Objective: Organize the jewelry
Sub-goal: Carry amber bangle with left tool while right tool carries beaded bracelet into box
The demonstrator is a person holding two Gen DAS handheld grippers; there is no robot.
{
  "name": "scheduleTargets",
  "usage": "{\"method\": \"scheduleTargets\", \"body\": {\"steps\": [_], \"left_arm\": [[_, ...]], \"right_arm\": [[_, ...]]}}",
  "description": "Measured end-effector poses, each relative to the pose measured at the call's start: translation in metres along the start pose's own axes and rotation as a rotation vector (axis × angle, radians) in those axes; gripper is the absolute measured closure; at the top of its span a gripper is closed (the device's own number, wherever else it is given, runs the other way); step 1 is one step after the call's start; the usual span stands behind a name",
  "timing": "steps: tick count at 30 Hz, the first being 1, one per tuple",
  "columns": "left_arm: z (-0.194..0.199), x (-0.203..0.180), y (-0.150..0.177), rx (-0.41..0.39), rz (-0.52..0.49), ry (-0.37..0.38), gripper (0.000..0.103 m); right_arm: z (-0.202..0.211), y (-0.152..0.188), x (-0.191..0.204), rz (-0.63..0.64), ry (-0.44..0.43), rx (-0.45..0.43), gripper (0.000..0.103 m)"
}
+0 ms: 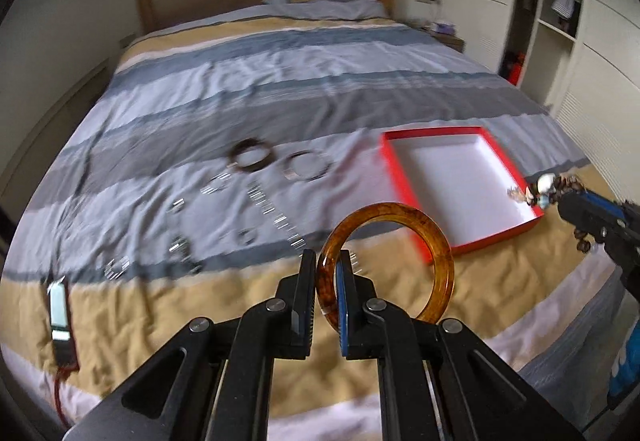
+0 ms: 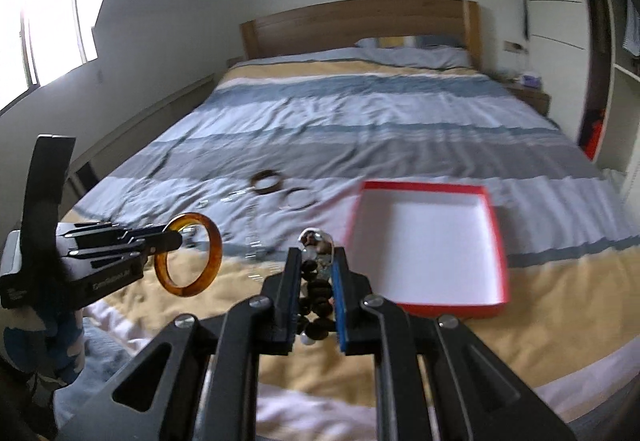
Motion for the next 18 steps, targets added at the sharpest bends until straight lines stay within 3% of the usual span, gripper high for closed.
{"method": "scheduleTargets", "body": {"steps": [9, 18], "left_arm": [[-0.077, -0.095, -0.012, 0.068, -0.096, 0.041, 0.094], [-0.15, -0.123, -0.002, 0.152, -0.153, -0.01, 0.094]], "right_arm": [[-0.035, 0.019, -0.099, -0.06, 0.06, 0.05, 0.089], [-0.098, 0.07, -0.134, -0.091, 0.048, 0.175, 0.089]]}}
Point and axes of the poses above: each gripper's, at about its wrist camera, not at the fingertips, and z roughly against the way its jaws point, x to its left, y to its underside, the point moved 7 cm from there along -z, roughly the way its jaws point, and after that the axes turned 13 degrees about z, right-handed, at the moved point
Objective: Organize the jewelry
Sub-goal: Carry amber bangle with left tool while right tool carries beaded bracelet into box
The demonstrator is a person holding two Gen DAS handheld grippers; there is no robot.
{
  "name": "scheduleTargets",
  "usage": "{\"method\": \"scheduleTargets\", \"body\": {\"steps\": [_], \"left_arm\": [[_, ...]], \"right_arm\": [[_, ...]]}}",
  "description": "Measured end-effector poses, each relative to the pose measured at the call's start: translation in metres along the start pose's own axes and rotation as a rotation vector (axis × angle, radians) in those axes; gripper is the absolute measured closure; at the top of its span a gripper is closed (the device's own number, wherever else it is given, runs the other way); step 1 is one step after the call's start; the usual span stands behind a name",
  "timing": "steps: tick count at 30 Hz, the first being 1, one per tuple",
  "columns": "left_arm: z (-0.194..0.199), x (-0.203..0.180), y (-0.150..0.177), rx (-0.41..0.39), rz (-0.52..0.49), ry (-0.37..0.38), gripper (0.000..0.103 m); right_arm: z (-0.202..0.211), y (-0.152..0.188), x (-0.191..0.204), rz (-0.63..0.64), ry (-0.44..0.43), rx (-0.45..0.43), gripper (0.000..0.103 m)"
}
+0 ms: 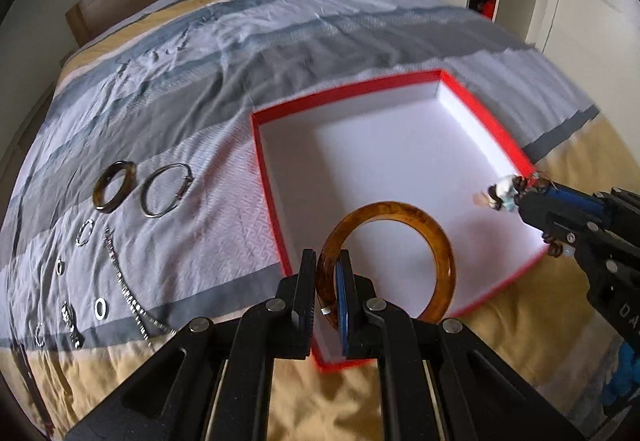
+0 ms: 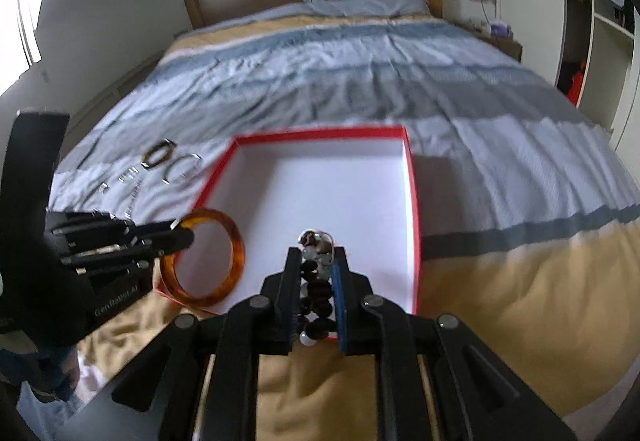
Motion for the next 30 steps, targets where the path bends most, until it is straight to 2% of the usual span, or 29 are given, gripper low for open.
{"method": "scheduleTargets", "body": {"steps": [4, 8, 15, 17, 20, 27, 30], "left_arm": [[-0.021, -0.005, 0.005, 0.034, -0.022, -0.032, 0.094], [-0.032, -0.002, 0.011, 0.061, -0.001, -0.032, 0.094], [-0.033, -0.001, 0.012, 0.056, 0.013, -0.038, 0.093], [-0.033, -0.001, 0.013, 0.054, 0.011, -0.043, 0.092], [-0.031, -0.003, 0.014, 0.051, 0.027, -0.022, 0.086], [-0.016, -0.01, 0.013, 0.009, 0.041, 0.009, 0.066], [-0.005, -0.011, 0.011, -0.014, 0.059, 0.03, 0.061]], "right_arm": [[-0.015, 0.016, -0.006, -0.007, -0.005, 0.047, 0.089], [-0.02, 0.024, -0.013, -0.019, -0.014, 0.06, 0.089], [-0.02, 0.024, -0.011, -0.01, -0.019, 0.064, 0.087], [-0.021, 0.023, -0.013, -0.012, -0.01, 0.065, 0.083], [-0.019, 0.024, -0.015, -0.014, 0.003, 0.065, 0.074], [-0.009, 0.025, -0.017, -0.017, 0.015, 0.054, 0.072], [-0.003, 0.024, -0.015, -0.019, 0.019, 0.046, 0.071]]}}
Point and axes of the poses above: each gripper's, at about its wrist camera, not at the fingertips, and z roughly against the way its jaws point, x to its left, y to its underside, the point moved 7 cm from there along -z, roughly the way its jaws point, and after that the axes turned 13 degrees about z, right-handed, at the moved point
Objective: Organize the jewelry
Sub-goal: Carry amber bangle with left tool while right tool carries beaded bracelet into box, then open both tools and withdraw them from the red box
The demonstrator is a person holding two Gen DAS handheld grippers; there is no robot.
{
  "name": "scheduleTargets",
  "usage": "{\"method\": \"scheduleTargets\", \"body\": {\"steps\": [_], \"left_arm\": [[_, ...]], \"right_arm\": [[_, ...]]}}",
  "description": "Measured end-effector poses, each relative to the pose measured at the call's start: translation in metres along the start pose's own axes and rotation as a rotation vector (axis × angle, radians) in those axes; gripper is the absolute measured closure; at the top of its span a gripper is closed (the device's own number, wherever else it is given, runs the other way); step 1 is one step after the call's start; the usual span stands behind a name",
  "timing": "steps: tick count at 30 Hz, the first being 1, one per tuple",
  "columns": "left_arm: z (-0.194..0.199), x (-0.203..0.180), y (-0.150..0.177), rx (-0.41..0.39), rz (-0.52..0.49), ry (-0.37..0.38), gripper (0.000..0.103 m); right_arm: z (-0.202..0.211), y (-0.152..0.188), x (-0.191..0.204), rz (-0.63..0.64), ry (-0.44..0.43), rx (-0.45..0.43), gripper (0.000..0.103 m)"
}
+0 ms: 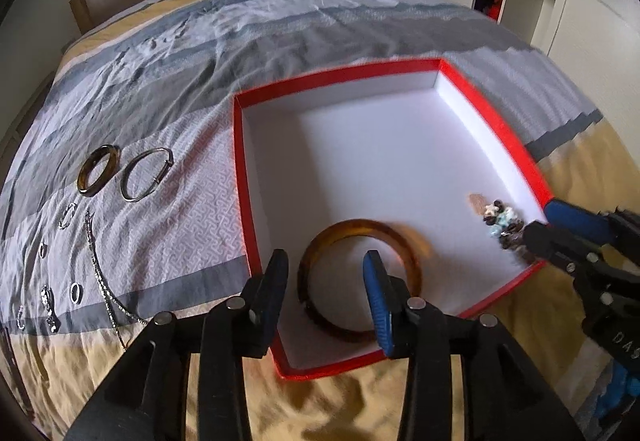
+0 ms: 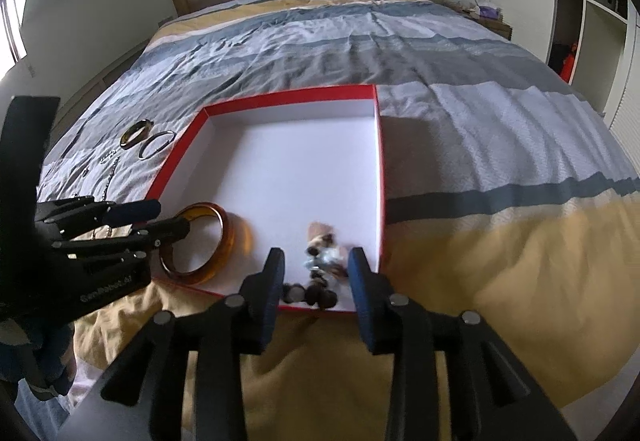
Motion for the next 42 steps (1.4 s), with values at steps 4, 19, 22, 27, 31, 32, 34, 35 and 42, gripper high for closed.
{"method": "scheduleTargets", "body": {"steps": [4, 19, 22, 27, 31, 32, 34, 35, 42], "left_arm": [[0.013, 0.001, -0.001, -0.03, 0.01, 0.006, 0.053], [0.083, 0.042, 0.015, -0.11, 0.073, -0.05, 0.04], [0.105, 0.057, 0.019, -0.149, 0.091, -0.076, 0.036], [0.134, 0.081, 0.029, -0.185, 0.106, -0.105, 0.032], [0.154, 0.099, 0.039, -0.206, 0.111, -0.133, 0.031], [0.16, 0.105, 0.044, -0.209, 0.119, -0.133, 0.031], [0.168, 0.111, 0.049, -0.217, 0.125, -0.139, 0.03], [0.173, 0.115, 0.053, -0.224, 0.127, -0.142, 0.03], [0.207, 0.151, 0.075, -0.272, 0.156, -0.17, 0.028]], "right_arm": [[0.009, -0.001, 0.003, -0.002, 0.001, -0.015, 0.066], [0.061, -0.005, 0.04, -0.008, 0.024, -0.064, 0.065], [0.073, -0.007, 0.055, -0.001, 0.025, -0.074, 0.065], [0.094, -0.011, 0.083, 0.021, 0.026, -0.096, 0.061], [0.109, -0.016, 0.109, 0.042, 0.014, -0.125, 0.055], [0.113, -0.017, 0.115, 0.048, 0.012, -0.131, 0.055], [0.118, -0.019, 0.127, 0.058, 0.008, -0.142, 0.054], [0.122, -0.02, 0.133, 0.064, 0.005, -0.148, 0.054], [0.141, -0.027, 0.172, 0.089, -0.01, -0.184, 0.054]]}}
Point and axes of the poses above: each gripper's, at about its wrist camera, not at the fingertips, and z roughly against the way its jaws point, x to its left, y to its underside, the point moved 7 cm from there along -z, roughly the way its jaws point, and after that the axes turned 13 degrees about z, right-handed, at the moved point
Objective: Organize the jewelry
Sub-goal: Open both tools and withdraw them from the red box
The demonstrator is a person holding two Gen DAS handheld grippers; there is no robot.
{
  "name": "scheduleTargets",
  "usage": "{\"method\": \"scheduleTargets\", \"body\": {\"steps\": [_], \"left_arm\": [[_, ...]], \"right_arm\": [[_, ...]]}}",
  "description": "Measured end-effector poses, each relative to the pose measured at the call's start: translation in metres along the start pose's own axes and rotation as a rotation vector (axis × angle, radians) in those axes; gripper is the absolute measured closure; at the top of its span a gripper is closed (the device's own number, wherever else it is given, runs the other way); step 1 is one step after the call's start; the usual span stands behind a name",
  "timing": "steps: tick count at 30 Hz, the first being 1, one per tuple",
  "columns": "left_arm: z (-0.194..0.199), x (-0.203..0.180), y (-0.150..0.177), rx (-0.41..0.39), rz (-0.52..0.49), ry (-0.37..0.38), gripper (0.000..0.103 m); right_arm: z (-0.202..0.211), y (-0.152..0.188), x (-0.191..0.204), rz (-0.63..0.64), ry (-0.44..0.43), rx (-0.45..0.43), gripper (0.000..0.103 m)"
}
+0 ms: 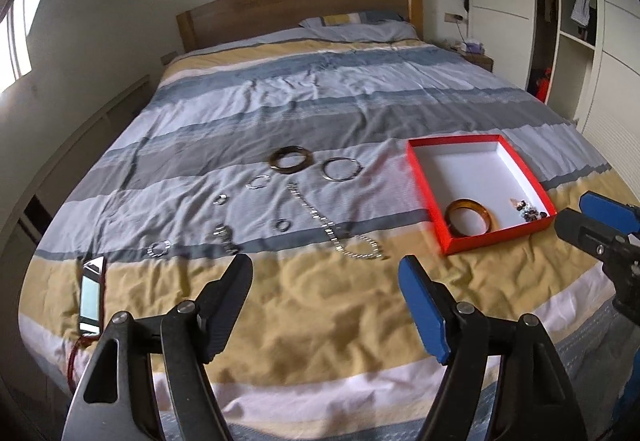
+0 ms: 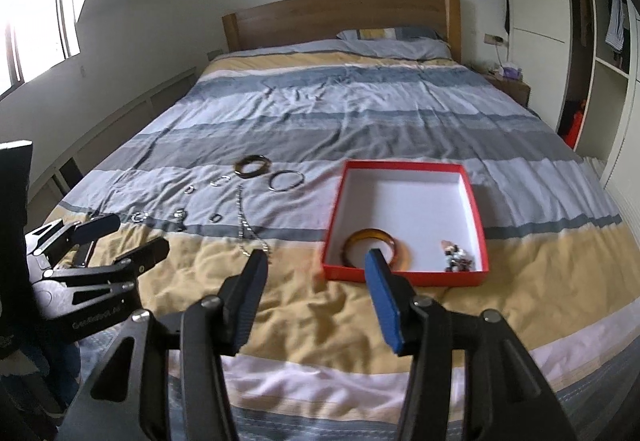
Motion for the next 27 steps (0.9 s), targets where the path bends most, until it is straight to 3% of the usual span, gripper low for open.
{"method": "scheduleTargets", "body": {"steps": [13, 27], "left_arm": [[0.043, 0.074, 0.015, -0.054, 0.106, -0.037, 0.023], [0.076, 0.129, 0.028, -0.112, 0.194, -0.071, 0.019]], "right_arm": [[0.021, -0.007, 0.058, 0.047, -0.006, -0.022, 0.05], [0.043, -0.008, 0.108, 0.117, -0.026, -0.044, 0.045]]}}
Point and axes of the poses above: each gripper's, at about its wrist camera, not at the fingertips, and z roughly against the way its jaws point, x to its left, y to its underside, the point moved 7 cm from there along -z, roughly the way its jaws point, and after that the axes turned 13 degrees about z, right-handed, at the moved point
